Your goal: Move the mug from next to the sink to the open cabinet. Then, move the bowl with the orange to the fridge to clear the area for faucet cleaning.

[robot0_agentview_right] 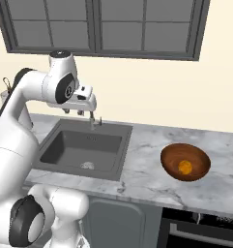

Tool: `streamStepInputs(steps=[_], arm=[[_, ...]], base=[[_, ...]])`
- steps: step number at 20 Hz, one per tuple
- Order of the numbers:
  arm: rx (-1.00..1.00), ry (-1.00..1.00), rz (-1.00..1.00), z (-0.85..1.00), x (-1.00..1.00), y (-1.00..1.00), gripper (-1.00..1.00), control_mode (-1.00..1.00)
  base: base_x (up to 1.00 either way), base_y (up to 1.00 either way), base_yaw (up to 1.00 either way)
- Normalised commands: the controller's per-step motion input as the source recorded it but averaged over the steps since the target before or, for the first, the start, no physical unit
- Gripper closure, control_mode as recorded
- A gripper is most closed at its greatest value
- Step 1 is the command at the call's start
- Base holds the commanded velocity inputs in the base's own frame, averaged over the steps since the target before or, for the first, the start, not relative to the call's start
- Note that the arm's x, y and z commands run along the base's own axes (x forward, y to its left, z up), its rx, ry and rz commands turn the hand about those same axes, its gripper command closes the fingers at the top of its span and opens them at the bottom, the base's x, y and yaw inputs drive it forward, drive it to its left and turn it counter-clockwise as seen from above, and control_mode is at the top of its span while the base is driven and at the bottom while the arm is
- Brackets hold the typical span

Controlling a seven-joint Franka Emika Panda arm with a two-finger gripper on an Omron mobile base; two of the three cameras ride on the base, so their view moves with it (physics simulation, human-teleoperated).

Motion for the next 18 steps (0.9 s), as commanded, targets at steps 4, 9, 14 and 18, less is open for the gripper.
streamStepInputs(steps=[4, 9, 14, 18], arm=[[-0.02, 0.03, 0.0, -0.09, -0.13, 0.04, -1.0, 1.0], [0.0, 0.0, 0.0, 0.0, 0.0, 0.0, -1.0, 1.0], [0.0, 0.0, 0.0, 0.0, 0.0, 0.0, -1.0, 1.0], [0.0, 0.0, 0.0, 0.0, 0.0, 0.0, -1.0, 1.0]], base=[[-0.14, -0.02, 0.0], [0.0, -0.12, -0.01], [-0.16, -0.91, -0.02], [-0.16, -1.0, 0.0]])
